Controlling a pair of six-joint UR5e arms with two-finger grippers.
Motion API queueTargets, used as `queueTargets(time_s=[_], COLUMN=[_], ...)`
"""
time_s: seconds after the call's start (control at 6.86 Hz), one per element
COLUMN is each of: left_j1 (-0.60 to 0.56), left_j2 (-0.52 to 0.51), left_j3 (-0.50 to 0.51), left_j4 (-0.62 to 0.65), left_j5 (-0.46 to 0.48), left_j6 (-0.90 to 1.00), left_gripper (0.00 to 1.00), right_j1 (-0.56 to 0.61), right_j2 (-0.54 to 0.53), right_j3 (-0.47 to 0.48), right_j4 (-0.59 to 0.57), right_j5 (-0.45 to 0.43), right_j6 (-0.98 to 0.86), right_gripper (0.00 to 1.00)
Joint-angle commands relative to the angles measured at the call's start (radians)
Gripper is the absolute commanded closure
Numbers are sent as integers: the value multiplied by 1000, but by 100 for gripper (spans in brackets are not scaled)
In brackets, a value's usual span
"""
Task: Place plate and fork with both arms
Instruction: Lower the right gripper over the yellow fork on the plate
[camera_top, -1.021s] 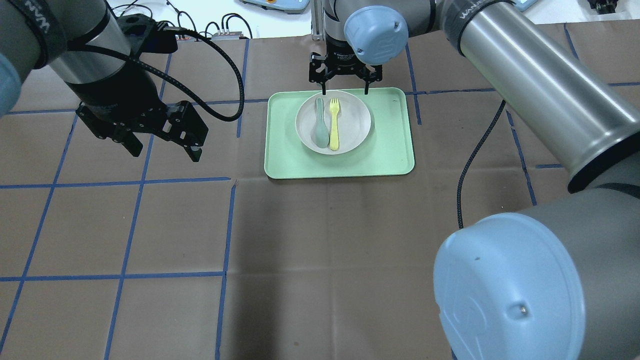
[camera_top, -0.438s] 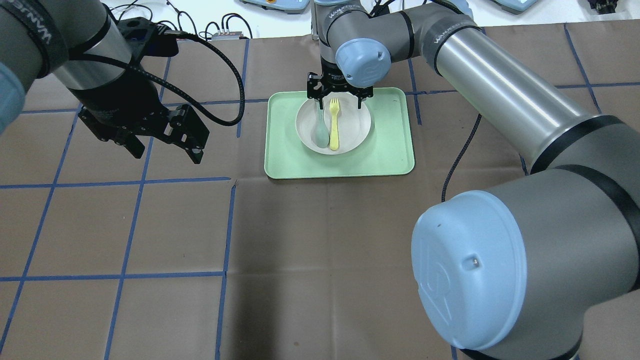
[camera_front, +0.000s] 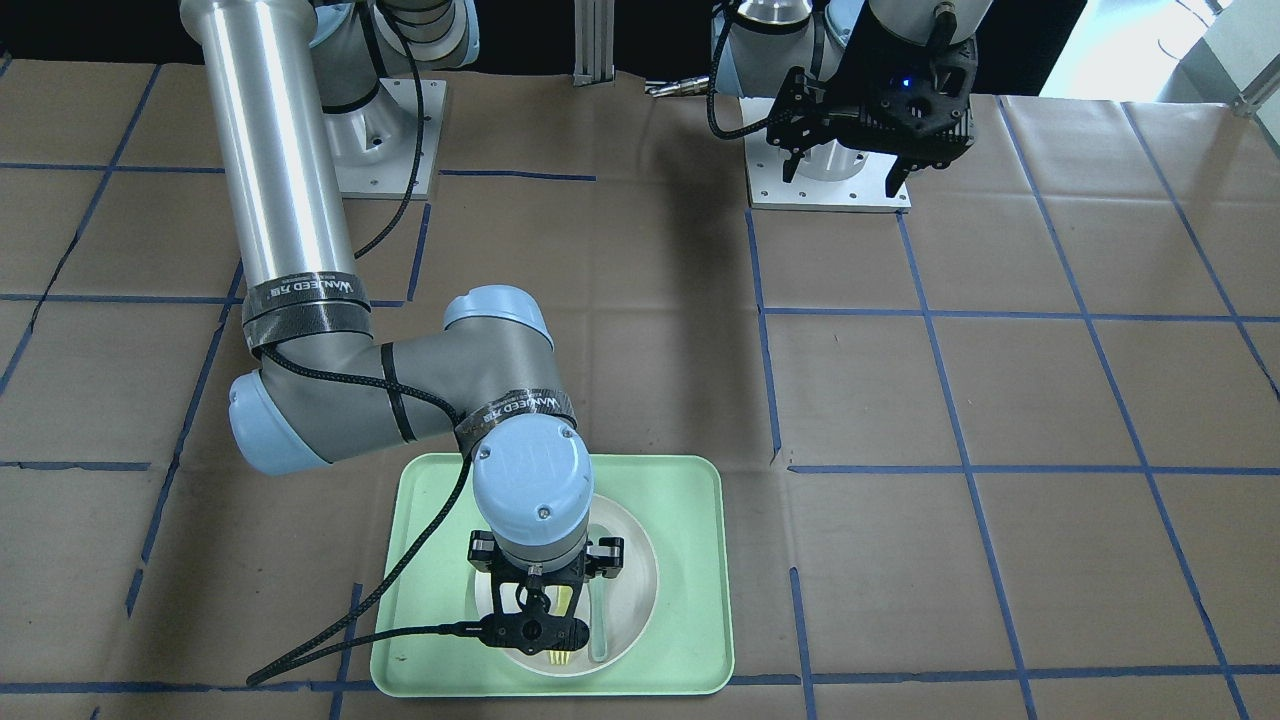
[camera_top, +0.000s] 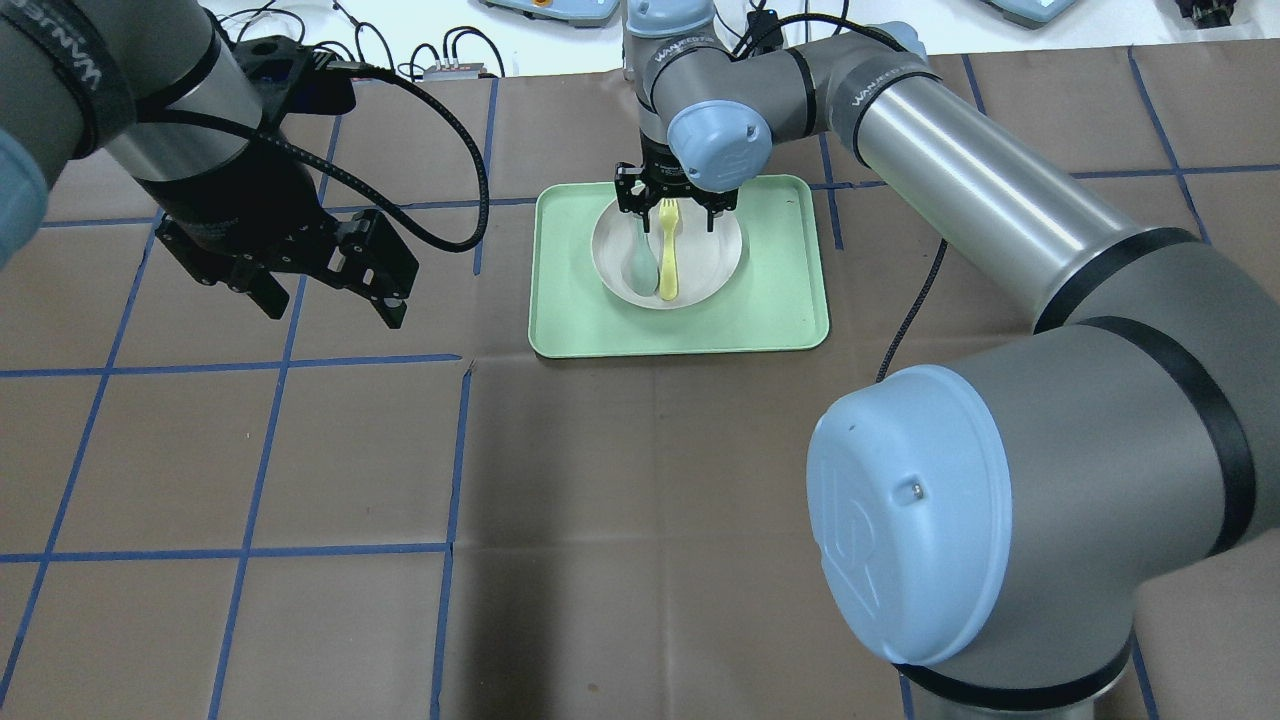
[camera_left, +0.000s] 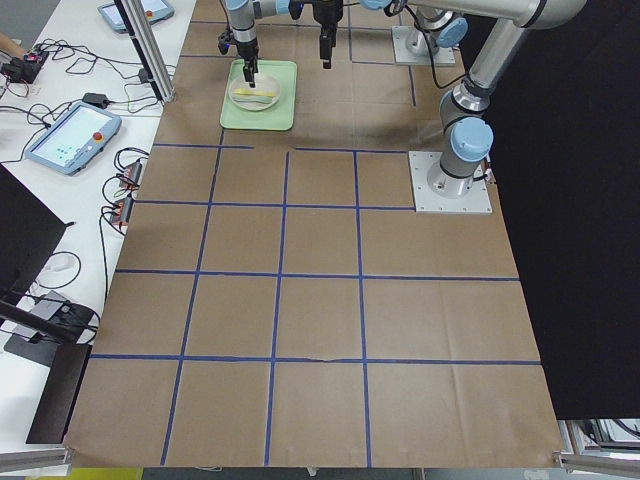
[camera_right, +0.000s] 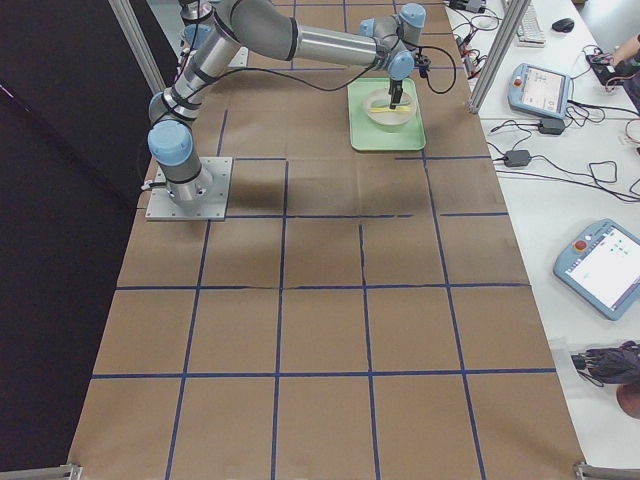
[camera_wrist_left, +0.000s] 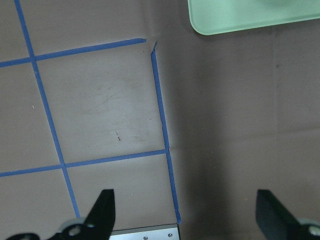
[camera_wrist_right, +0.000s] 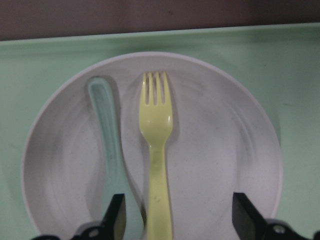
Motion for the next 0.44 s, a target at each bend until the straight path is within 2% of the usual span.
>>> queueTargets(time_s=[0.0,0.29], left_j1=[0,0], left_j2=[0,0], left_j3=[0,0], left_j4=[0,0], left_j5=[0,0], left_j6=[-2,-2], left_gripper=[0,0], right_j1=[0,3], right_j2=[4,27], right_j3=[0,-3], right_j4=[0,-3], right_j5=[1,2], right_j6=[0,0], right_gripper=[44,48])
